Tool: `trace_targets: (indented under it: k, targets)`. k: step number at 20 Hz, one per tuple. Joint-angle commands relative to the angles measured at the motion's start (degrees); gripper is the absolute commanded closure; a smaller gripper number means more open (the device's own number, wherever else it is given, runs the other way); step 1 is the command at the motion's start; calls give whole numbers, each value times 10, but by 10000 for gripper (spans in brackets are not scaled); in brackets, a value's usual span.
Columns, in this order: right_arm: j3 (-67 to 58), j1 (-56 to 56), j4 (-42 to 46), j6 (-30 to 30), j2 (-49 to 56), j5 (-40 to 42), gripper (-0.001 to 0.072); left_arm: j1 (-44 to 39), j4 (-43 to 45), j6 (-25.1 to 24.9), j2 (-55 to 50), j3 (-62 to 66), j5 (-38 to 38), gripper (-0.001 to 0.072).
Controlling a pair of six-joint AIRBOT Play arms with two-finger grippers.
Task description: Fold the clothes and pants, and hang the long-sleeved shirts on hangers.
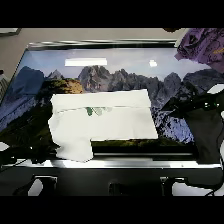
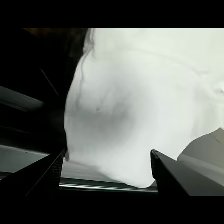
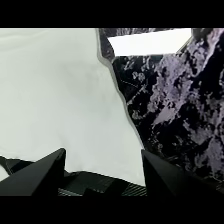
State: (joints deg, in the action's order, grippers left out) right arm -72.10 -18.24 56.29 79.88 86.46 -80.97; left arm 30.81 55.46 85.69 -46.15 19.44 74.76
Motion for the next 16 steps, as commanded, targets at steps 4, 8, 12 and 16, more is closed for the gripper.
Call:
trace_targets:
  k: [4, 8, 12, 16]
  targets:
    - [0, 0, -2, 0, 0, -1, 191, 0, -4, 8, -21, -5, 5, 111]
    - [0, 0, -2, 0, 0, -1, 191, 0, -4, 8, -38, -5, 6, 112]
    - [0, 0, -2, 0, 0, 0, 191, 0, -5, 8, -43, -5, 6, 117]
    - [0, 0, -2, 0, 0, 0, 191, -24, -13, 7, -70, -5, -1, 119]
